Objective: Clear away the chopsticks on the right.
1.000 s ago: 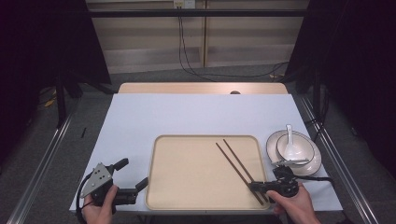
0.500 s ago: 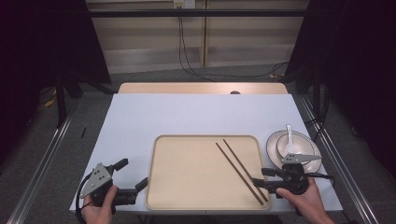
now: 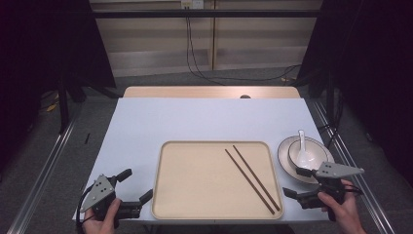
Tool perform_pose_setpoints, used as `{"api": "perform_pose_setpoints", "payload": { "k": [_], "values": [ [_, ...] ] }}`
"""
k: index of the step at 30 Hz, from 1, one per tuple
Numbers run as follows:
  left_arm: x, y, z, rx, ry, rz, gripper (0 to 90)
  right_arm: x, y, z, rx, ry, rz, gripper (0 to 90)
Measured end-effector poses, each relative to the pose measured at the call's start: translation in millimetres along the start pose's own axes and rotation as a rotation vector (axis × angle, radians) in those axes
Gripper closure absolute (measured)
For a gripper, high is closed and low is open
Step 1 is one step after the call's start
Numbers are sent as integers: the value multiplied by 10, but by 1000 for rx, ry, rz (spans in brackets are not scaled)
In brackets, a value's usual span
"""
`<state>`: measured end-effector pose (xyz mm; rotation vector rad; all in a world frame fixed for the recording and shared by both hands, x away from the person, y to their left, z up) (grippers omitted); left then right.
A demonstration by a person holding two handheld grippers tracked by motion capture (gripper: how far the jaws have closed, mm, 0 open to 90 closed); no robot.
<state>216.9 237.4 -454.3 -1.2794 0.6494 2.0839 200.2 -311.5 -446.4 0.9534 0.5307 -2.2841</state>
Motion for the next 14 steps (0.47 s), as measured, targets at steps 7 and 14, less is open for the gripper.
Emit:
{"api": "perform_pose_setpoints", "payload": {
  "k": [7,14],
  "values": [
    [9,67,55,-2,1,-25,11,214,46,219,87,77,-17,74],
    [7,70,59,4,17,-22,8,310,95,235,146,109,-34,80]
  ]
}}
Point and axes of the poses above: each handheld gripper's, and its own axes: z roughly backward along the jaws, x roughly out of its underside, y roughly to its right, the point moved 2 cm from there along -z, roughly forward along the jaws, and after that the axes turned 10 degrees about -y, right-handed, at the moved point
